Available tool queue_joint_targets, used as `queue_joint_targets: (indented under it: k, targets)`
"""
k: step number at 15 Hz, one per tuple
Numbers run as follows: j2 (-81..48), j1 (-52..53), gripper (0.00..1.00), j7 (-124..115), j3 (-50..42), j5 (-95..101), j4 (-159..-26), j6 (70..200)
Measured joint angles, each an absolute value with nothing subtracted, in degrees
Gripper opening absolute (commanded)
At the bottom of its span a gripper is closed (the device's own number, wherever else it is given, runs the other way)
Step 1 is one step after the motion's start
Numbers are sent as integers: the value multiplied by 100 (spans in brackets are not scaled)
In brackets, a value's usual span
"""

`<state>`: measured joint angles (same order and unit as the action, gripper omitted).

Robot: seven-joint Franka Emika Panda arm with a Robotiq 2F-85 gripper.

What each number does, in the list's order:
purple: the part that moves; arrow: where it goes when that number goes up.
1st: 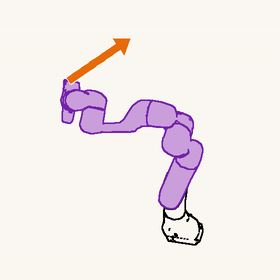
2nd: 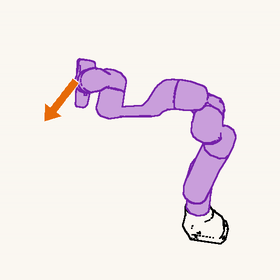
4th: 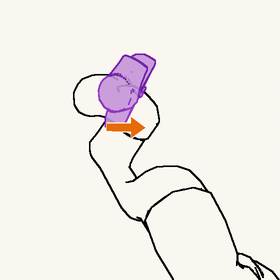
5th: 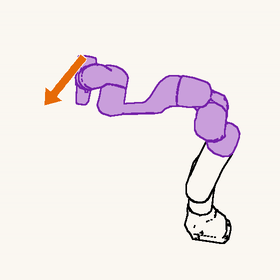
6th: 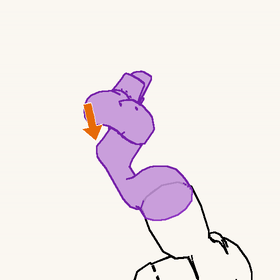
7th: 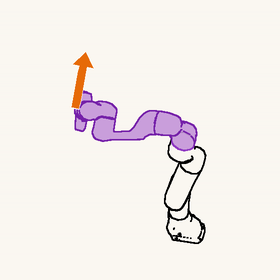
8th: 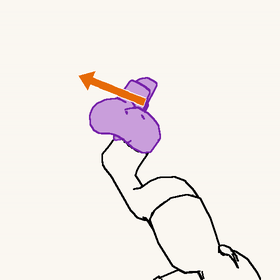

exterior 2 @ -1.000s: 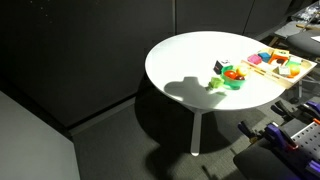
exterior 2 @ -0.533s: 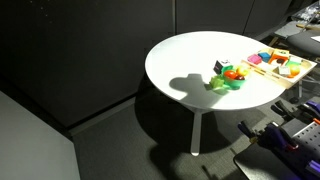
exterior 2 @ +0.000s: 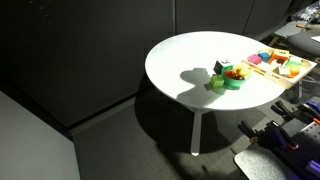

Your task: Pick up the square plush toy from the table and put it in the box

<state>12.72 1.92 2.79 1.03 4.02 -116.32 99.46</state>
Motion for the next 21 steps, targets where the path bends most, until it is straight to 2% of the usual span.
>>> queue_joint_targets:
  k: [21]
  targets:
    - [-896,-120,100,364,-155,9,-10331,11300]
